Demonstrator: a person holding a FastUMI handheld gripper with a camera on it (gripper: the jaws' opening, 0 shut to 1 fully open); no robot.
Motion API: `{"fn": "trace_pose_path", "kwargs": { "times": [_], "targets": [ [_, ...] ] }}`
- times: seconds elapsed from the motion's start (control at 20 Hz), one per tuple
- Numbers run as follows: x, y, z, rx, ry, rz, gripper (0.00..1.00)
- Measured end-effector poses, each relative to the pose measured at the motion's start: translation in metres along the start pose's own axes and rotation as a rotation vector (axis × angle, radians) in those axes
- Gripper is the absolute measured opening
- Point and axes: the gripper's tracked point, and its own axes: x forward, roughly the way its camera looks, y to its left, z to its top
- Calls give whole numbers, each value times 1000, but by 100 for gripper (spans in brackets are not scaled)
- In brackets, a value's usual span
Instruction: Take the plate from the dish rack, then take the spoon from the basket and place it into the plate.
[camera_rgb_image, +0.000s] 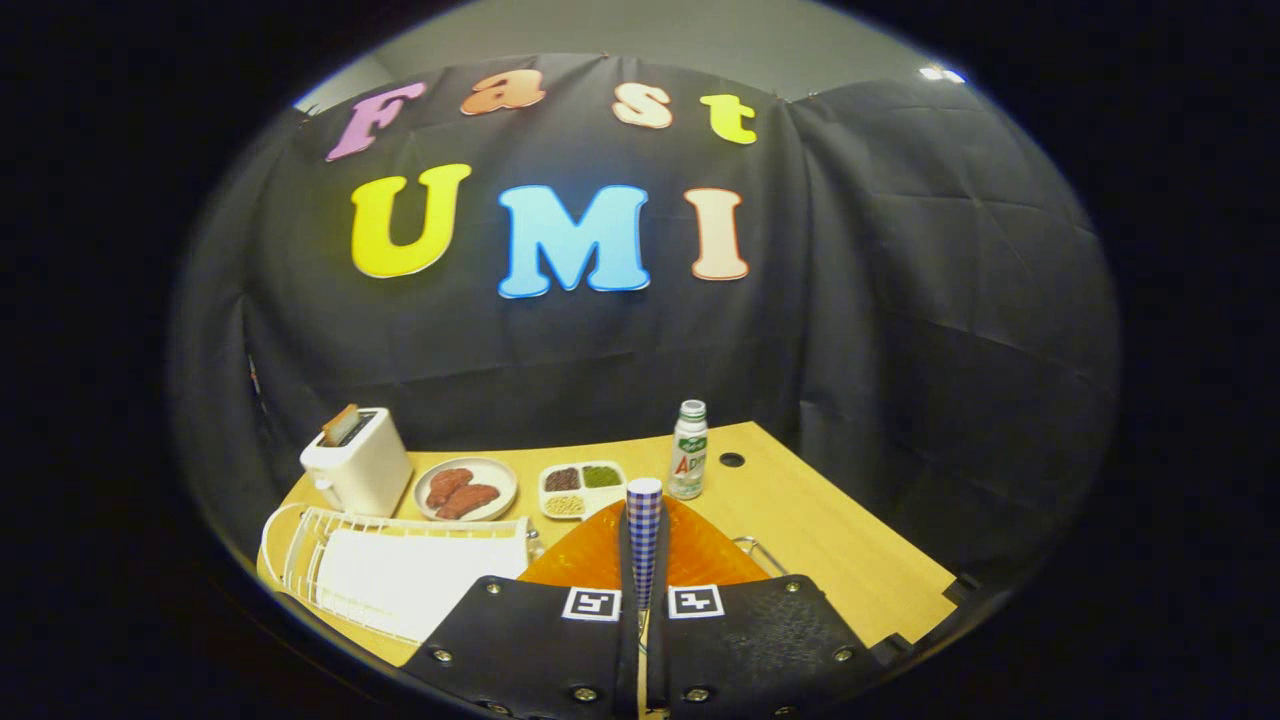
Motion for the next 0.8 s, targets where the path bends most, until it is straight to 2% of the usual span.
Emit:
{"fn": "trace_pose_path", "kwargs": {
  "times": [0.4,0.8],
  "targets": [
    [-73,88,-76,-104,99,195,3],
    [-95,117,-132,-182,176,262,3]
  ]
}}
